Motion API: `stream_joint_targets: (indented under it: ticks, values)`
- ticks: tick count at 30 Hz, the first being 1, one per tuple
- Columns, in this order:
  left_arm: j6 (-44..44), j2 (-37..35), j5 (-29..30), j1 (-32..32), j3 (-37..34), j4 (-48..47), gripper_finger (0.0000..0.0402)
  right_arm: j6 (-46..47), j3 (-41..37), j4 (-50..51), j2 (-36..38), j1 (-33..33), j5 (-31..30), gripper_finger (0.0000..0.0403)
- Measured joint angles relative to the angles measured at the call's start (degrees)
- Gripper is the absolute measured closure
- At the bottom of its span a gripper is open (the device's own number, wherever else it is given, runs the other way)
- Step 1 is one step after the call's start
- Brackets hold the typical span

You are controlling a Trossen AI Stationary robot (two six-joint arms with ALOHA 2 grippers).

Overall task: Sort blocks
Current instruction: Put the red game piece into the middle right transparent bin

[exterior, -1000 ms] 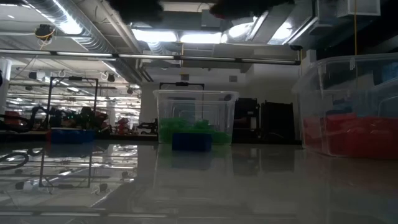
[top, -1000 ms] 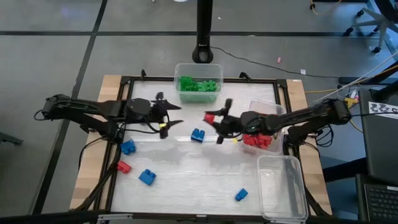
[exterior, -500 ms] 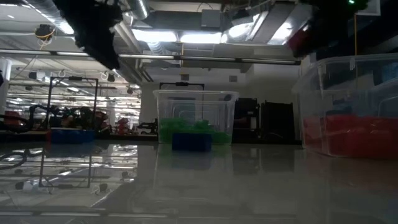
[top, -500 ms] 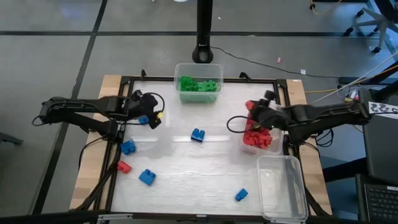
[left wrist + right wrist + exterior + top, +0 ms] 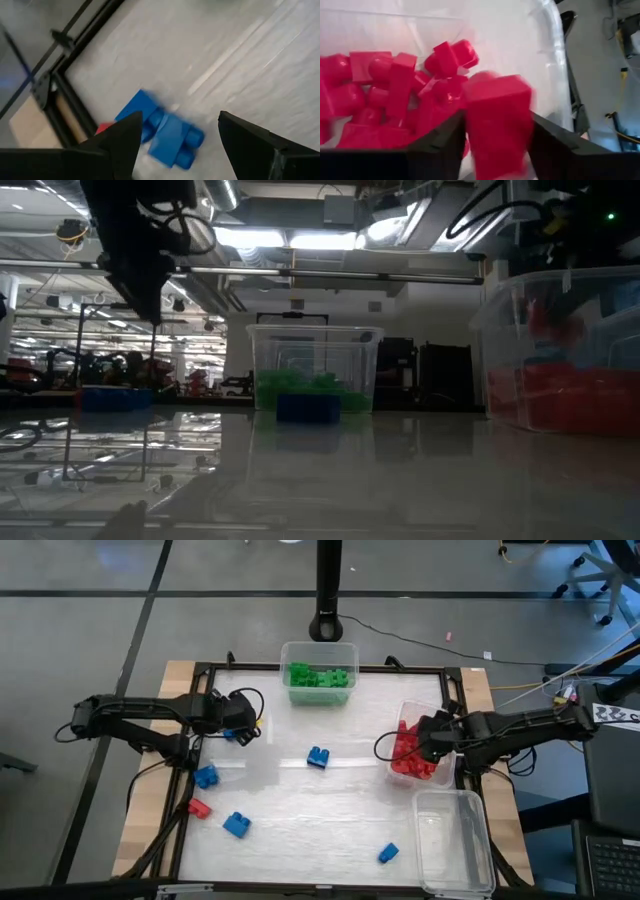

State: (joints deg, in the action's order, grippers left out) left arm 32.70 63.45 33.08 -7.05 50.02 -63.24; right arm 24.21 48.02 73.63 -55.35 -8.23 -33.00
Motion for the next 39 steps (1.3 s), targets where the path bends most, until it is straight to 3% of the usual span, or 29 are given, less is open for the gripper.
stream_joint_targets:
  ticks: [7, 13, 34, 39]
  values:
    - [8.7, 2.14, -0.46, -0.46, 0.0, -9.53, 0.0153, -0.46, -0.25, -0.37, 0.0, 0.0, 3.12, 0.01]
    - [6.59, 5.81, -3.22, -3.83, 0.0, -11.86, 0.0153, -2.42, -0.25, -2.11, 0.0, 0.0, 2.34, 0.0055]
    - [-29.71, 32.61, -5.35, -20.49, -0.02, -9.77, 0.0153, -11.85, -0.25, -7.83, 0.0, 0.0, 2.15, 0.0056]
    - [-36.99, 37.32, -5.49, -23.32, -0.11, -3.34, 0.0153, -12.92, -0.25, -7.83, 0.0, 0.0, 2.15, 0.0056]
